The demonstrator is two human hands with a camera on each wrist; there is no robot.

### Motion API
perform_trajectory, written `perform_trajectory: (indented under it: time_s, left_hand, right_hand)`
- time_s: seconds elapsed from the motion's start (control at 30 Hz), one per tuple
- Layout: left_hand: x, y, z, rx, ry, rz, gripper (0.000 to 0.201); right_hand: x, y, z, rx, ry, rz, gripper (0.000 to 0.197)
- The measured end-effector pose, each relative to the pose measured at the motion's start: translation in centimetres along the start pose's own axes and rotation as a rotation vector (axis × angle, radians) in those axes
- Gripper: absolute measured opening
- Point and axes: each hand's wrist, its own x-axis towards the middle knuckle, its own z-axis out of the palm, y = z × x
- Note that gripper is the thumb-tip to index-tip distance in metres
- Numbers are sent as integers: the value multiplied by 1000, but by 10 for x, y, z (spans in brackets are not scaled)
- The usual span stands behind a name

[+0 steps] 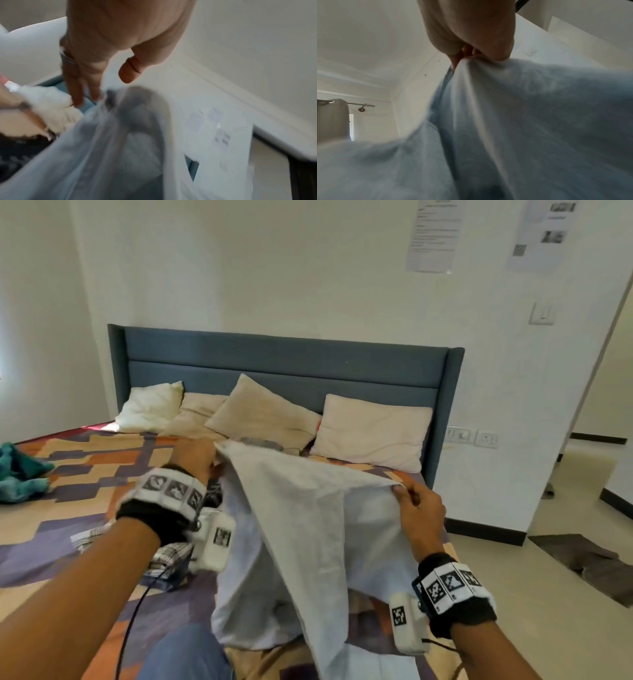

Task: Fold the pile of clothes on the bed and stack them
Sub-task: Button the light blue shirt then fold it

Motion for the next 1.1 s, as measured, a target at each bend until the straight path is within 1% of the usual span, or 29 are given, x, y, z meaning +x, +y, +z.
perform_trajectory:
  time_s: [0.03,0.07,0.1,0.13,0.17,0.2,0.23,0.27,0.3,0.33,0.4,0.43,0.47,0.53,0.57,0.6,0.63,0.7,0.77,0.8,0.83,0.87,0.9,0.93,0.97,1.0,1.03,1.07,1.1]
  left_hand:
    - [6,-15,2,186,60,21,49]
    - [3,-30,9,311,69,70,48]
    - [-6,-43,23,352,6,137,44]
    - [-28,-51,39,316,-136,217,41]
    - [-47,-60,59,292,-327,259,45]
    - [-70,-66,77,303,-493,300,54]
    - [-85,-73,92,383,-575,367,61]
    - [-91,-84,104,470,-591,458,58]
    - [-89,-97,114,537,-514,538,51]
    - [-89,-101,118,538,-438,570,39]
    - [-82,-106,121,518,-315,581,18]
    - [-77,-105,120,594,-251,588,13]
    - [-72,-102,113,691,-190,590,11]
    - [-54,-98,96,873,-80,555,17]
    - [-46,-95,85,923,-33,533,18]
    - [-38,-91,75,946,9,528,18]
    - [-31,-85,64,956,61,540,17]
    - [-19,-66,42,917,226,565,14]
    - [-6,-45,17,729,410,561,20]
    - [0,-38,6,610,440,566,25]
    - [5,-34,-5,471,403,590,29]
    - [8,-34,-13,295,323,620,33]
    - [7,-35,-19,142,242,613,36]
    - [4,-37,-21,97,197,555,38]
    - [1,-44,-21,112,119,474,37]
    - [2,-55,-20,201,-7,371,34]
    - [8,-70,-18,263,-152,306,30]
    - [14,-86,-16,368,-341,235,27]
    - [24,-103,-14,540,-519,170,25]
  right_hand:
    - [-1,-3,-2,6,-15,-21,23]
    - [-2,-8,-1,8,-38,-38,22]
    - [-2,-15,2,0,-66,-63,22]
    - [-3,-21,6,-20,-113,-104,21]
    - [-5,-28,9,-36,-182,-144,19]
    - [-7,-37,13,-39,-264,-182,17]
    - [-9,-45,16,-36,-336,-219,14]
    - [-11,-53,16,-35,-388,-255,11]
    - [-13,-60,12,-36,-417,-291,11]
    - [-13,-65,5,-41,-435,-321,14]
    - [-9,-69,-13,-70,-477,-344,14]
    - [-5,-68,-23,-121,-516,-349,16]
    - [1,-62,-32,-225,-582,-358,22]
    - [12,-48,-43,-622,-731,-373,39]
    - [17,-38,-47,-838,-775,-369,44]
    - [21,-27,-51,-998,-769,-349,44]
    - [23,-17,-56,-1084,-714,-312,41]
    - [27,2,-65,-1109,-487,-187,36]
    - [26,18,-70,-989,-219,-98,35]
    - [23,26,-72,-906,-116,-77,35]
    - [18,33,-73,-841,-54,-72,37]
    - [13,40,-73,-804,-46,-58,38]
    - [5,45,-72,-739,-114,-20,38]
    - [-2,51,-70,-633,-263,45,35]
    - [-12,55,-68,-491,-458,132,30]
    - [-22,62,-66,-347,-640,225,25]
    - [-31,66,-65,-239,-781,317,20]
    - [-37,73,-65,-198,-866,401,16]
    - [-41,78,-65,-197,-906,444,18]
